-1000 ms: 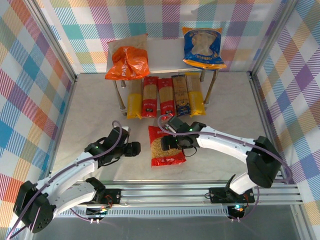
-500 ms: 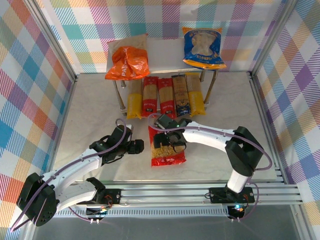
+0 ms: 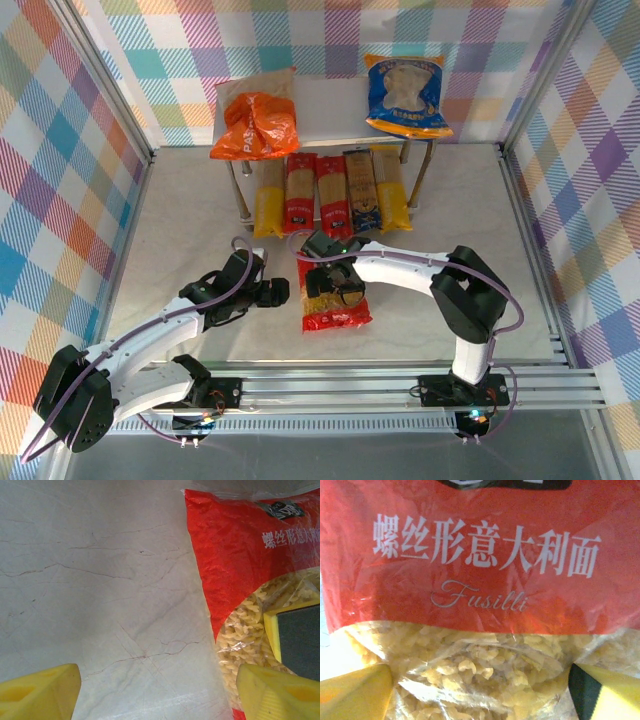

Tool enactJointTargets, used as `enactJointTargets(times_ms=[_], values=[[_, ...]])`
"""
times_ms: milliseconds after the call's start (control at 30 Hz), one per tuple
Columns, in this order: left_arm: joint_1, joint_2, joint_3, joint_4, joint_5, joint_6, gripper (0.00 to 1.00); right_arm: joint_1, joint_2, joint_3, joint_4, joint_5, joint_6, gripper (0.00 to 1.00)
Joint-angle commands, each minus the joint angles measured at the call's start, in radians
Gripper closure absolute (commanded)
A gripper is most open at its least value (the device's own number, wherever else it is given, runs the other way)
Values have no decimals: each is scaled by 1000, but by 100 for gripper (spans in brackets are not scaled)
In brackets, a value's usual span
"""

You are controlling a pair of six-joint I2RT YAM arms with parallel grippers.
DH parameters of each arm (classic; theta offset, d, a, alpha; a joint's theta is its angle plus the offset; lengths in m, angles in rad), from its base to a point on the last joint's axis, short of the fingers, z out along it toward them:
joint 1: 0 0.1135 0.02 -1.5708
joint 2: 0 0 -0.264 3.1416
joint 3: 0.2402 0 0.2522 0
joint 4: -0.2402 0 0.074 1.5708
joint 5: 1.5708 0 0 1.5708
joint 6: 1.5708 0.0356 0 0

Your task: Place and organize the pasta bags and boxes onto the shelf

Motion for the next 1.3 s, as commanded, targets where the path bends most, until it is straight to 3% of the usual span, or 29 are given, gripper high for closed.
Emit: enactJointTargets(times_ms=[0, 367, 467, 667, 800, 1267], values=[[-7, -20, -12, 9, -6, -6, 19, 6, 48, -4, -41, -23, -5, 16], [-7, -32, -16, 6, -10, -7, 19, 6, 7, -75, -84, -88, -20, 46], [-7, -35, -18, 6, -10, -9, 19, 6, 3, -81, -92, -104, -23, 61], [-7, -47, -24, 2, -12, -12, 19, 6, -4, -90, -96, -135, -24, 74], [-7, -49, -24, 0, -17, -12, 19, 6, -27, -89, -102, -134, -23, 100], [-7, 25, -17, 57, -9, -9, 19, 6, -230, -55, -161, -95, -59, 100]])
